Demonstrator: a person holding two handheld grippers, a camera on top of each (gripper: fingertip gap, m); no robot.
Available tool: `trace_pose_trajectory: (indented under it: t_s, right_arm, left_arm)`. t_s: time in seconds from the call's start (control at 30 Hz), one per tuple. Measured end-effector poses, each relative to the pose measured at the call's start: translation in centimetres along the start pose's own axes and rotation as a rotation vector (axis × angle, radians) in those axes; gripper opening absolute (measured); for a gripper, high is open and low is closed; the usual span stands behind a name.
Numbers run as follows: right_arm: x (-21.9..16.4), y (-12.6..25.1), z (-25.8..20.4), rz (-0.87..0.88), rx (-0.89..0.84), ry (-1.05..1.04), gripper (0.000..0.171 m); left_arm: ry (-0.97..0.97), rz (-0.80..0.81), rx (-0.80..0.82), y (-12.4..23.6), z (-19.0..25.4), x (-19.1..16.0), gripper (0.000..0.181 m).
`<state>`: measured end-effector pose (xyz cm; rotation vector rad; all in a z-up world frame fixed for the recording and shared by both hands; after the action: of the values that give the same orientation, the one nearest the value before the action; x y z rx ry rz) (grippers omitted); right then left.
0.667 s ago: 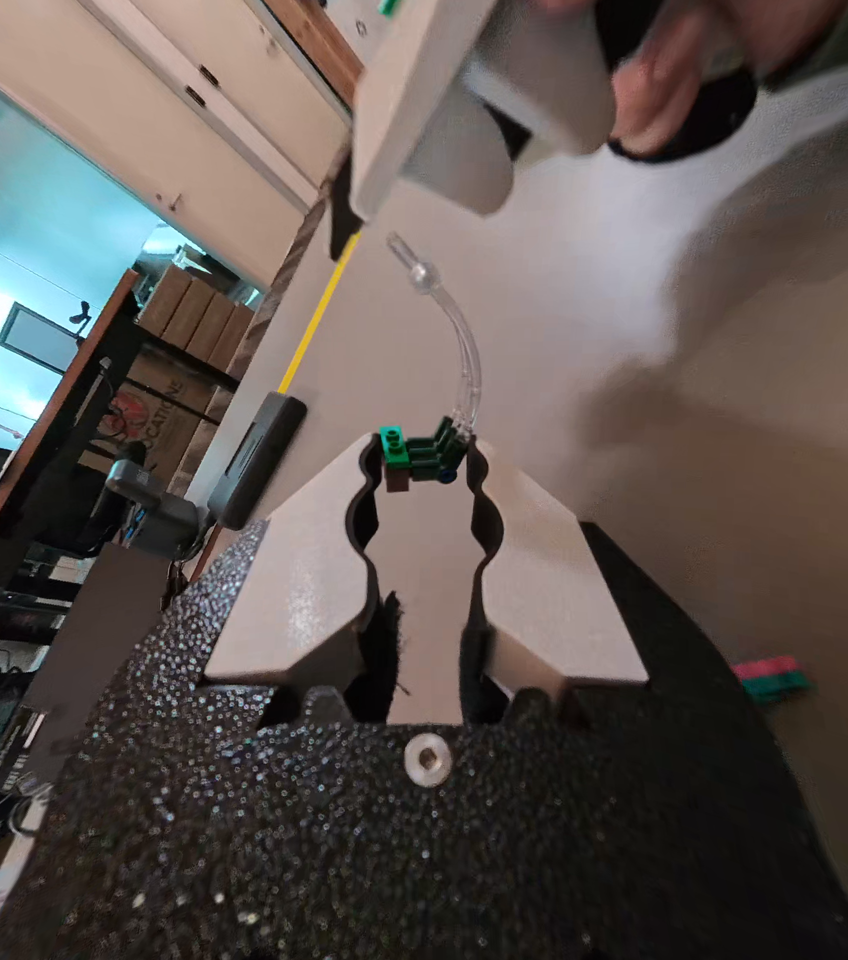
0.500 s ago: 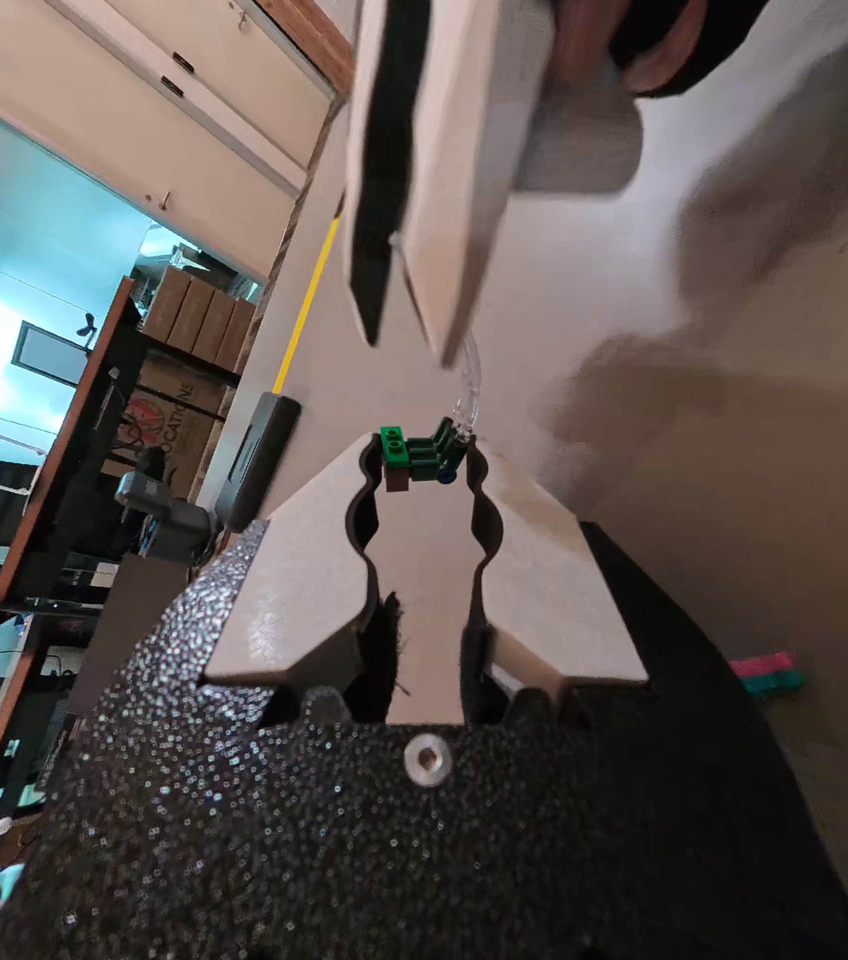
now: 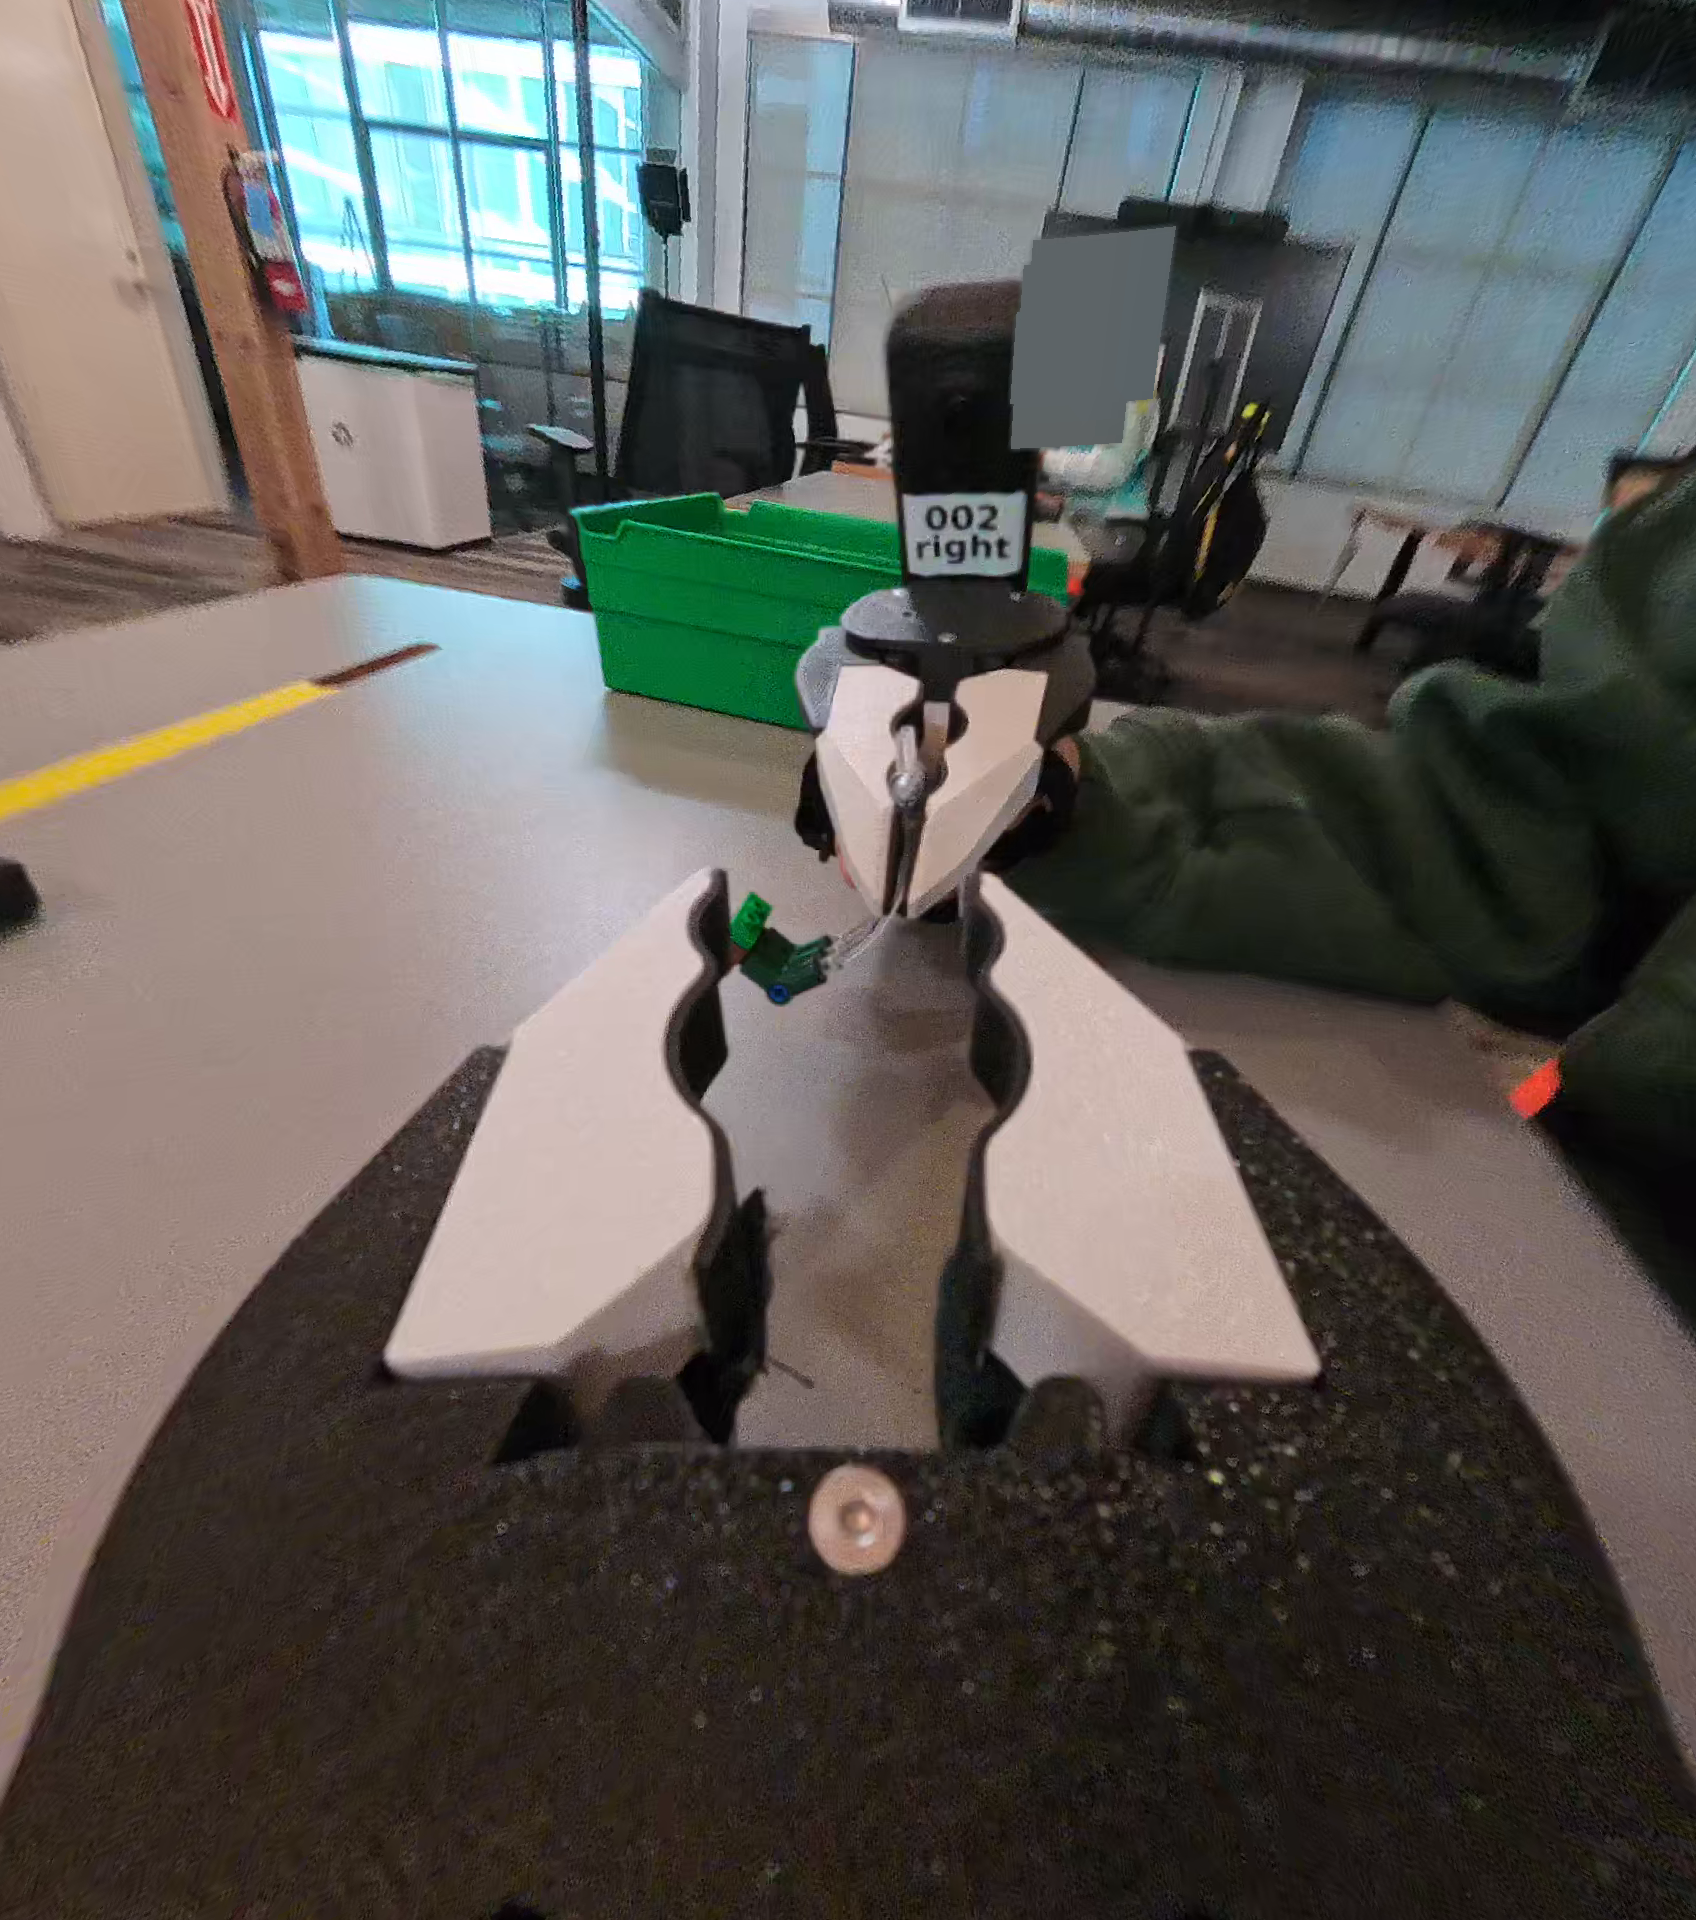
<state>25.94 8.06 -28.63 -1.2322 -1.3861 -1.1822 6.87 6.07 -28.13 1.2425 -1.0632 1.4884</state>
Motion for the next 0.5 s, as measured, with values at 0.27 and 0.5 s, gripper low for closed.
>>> trace_pose_trajectory:
  t_s: [0.27,0.5]
  right_arm:
    - [1.1,-0.2,-1.7,0.18,0.314,-0.118,0.0]
    - [3.3,0.0,-4.3,0.457,0.654,-0.193,0.001]
  left_arm:
    - [0.087,-0.074,-0.066,-0.9,0.3,-0.8,0.056]
    - [0.58,0.152,-0.563,-2.2,3.0,-0.1,0.051]
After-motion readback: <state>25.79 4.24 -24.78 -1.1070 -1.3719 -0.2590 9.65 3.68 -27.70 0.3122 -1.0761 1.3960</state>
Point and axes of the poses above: each gripper's, where its closed fingertips meet, y back along the fingers, x out of its top, z = x × y across the jaws, the point moved 9 cm from there along y, back along the fingers, and after that the axes turned 5 degrees about z, right-handed, at the moved point
